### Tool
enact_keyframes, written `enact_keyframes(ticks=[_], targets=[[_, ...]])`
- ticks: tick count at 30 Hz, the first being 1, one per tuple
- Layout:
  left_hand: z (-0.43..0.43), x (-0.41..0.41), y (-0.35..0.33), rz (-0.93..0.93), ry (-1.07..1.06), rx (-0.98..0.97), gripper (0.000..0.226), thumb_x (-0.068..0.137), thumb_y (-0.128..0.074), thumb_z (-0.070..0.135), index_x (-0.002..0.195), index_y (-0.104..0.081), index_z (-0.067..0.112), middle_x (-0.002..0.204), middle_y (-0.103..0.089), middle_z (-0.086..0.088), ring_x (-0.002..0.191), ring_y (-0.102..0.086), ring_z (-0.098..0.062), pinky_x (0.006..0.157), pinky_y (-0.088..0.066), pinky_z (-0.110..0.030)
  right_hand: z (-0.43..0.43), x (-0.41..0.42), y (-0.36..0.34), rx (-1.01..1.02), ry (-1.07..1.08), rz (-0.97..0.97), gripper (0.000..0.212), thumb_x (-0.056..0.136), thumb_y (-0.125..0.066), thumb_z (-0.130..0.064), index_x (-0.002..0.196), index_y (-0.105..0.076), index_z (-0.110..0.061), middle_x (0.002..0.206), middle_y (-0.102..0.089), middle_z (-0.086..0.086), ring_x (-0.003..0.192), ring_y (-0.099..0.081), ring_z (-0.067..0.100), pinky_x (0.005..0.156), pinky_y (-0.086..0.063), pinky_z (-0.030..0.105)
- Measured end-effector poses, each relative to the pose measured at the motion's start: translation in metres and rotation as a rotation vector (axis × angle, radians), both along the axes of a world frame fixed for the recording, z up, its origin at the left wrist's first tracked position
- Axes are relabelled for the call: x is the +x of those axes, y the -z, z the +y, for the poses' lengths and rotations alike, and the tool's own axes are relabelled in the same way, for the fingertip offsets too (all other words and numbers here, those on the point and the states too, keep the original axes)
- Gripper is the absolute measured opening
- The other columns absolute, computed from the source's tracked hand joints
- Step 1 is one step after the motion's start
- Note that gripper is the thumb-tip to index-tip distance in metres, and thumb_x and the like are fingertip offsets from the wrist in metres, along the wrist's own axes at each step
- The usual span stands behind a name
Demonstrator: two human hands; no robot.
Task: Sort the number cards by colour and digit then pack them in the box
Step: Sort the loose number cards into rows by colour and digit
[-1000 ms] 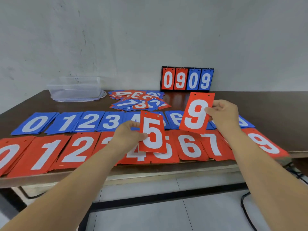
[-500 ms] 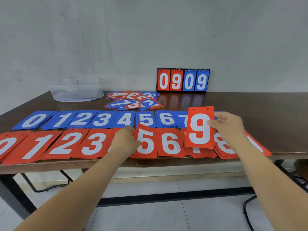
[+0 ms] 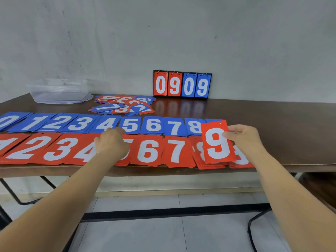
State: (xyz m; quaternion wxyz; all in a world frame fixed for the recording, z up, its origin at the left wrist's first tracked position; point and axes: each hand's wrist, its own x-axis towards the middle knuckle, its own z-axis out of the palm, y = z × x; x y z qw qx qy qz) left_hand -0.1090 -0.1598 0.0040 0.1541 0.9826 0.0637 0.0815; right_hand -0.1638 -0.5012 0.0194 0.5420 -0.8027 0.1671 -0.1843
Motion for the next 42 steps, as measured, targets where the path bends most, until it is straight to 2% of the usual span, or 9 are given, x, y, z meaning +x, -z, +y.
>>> enact_keyframes(ticks=[2,5,9,13,18,20,27,32,42], targets=[[-0.01,-0.001,0.0,-0.019,-0.001,0.0,0.048,0.09,-0.061,0.027,0.136,-0.048,0.024,0.132,-0.054,-0.006,0.122,-0.049,-0.027,0.102,-0.035,-0.044,-0.022,-0.003,0.001,0.014,0.016,0.011,0.024,0.087,-0.068,-0.007,0.111,-0.067,-0.004,0.102,-0.068,0.011,0.086,-0.068,0.023,0.073,-0.055,0.034],[-0.023,-0.002,0.001,-0.038,0.0,-0.008,0.05,0.091,-0.06,0.036,0.138,-0.047,0.025,0.136,-0.051,-0.007,0.125,-0.047,-0.028,0.105,-0.034,-0.048,-0.051,-0.003,0.007,0.031,0.037,0.05,0.017,0.086,-0.067,-0.002,0.102,-0.067,-0.006,0.097,-0.067,0.01,0.079,-0.064,0.02,0.071,-0.052,0.032],[-0.036,-0.004,0.0,-0.037,0.005,-0.01,0.053,0.092,-0.058,0.042,0.14,-0.045,0.025,0.14,-0.049,-0.007,0.129,-0.043,-0.029,0.106,-0.032,-0.051,-0.071,0.006,0.022,-0.168,0.073,0.192,0.005,0.085,-0.071,-0.016,0.088,-0.067,-0.018,0.096,-0.07,0.002,0.089,-0.066,0.022,0.084,-0.054,0.04],[-0.046,-0.006,0.001,-0.036,0.007,0.016,0.054,0.091,-0.059,0.044,0.14,-0.044,0.026,0.14,-0.048,-0.008,0.129,-0.043,-0.03,0.106,-0.032,-0.052,-0.065,0.008,0.034,-0.524,0.193,0.343,0.008,0.087,-0.067,-0.032,0.093,-0.064,-0.029,0.098,-0.064,-0.005,0.094,-0.061,0.019,0.074,-0.045,0.029],[-0.052,-0.007,0.001,-0.036,-0.002,0.05,0.057,0.09,-0.06,0.046,0.141,-0.043,0.026,0.142,-0.047,-0.008,0.131,-0.041,-0.03,0.105,-0.033,-0.052,-0.06,0.006,0.043,-0.568,0.254,0.316,0.025,0.088,-0.067,-0.039,0.104,-0.054,-0.025,0.101,-0.063,-0.004,0.087,-0.054,0.014,0.067,-0.042,0.028],[-0.054,-0.005,0.001,-0.042,-0.001,0.058,0.057,0.09,-0.059,0.046,0.141,-0.043,0.026,0.142,-0.047,-0.007,0.131,-0.041,-0.03,0.105,-0.032,-0.051,-0.06,0.006,0.042,-0.573,0.26,0.276,0.024,0.088,-0.066,-0.038,0.104,-0.055,-0.025,0.103,-0.064,-0.004,0.088,-0.055,0.014,0.067,-0.042,0.028],[-0.056,0.003,0.001,-0.056,0.028,0.059,0.056,0.091,-0.058,0.047,0.14,-0.044,0.027,0.142,-0.048,-0.004,0.131,-0.04,-0.027,0.107,-0.032,-0.047,-0.03,0.016,0.026,-0.478,0.076,0.082,0.021,0.087,-0.068,-0.032,0.106,-0.062,-0.028,0.1,-0.065,-0.01,0.096,-0.06,0.01,0.082,-0.053,0.038],[-0.042,0.018,0.001,-0.023,0.042,0.082,0.056,0.09,-0.058,0.049,0.14,-0.043,0.028,0.141,-0.049,-0.002,0.13,-0.043,-0.025,0.108,-0.031,-0.047,0.02,0.037,0.02,-0.538,-0.092,0.051,0.03,0.087,-0.066,-0.029,0.116,-0.062,-0.026,0.11,-0.064,-0.01,0.095,-0.06,0.009,0.078,-0.047,0.029],[0.025,0.089,-0.016,-0.067,0.092,0.07,0.05,0.092,-0.056,0.046,0.137,-0.046,0.027,0.134,-0.054,0.001,0.126,-0.046,-0.024,0.105,-0.03,-0.045,0.124,0.118,-0.01,-0.643,-0.228,0.065,0.033,0.087,-0.066,-0.033,0.118,-0.062,-0.025,0.115,-0.064,-0.006,0.106,-0.059,0.015,0.089,-0.049,0.034]])
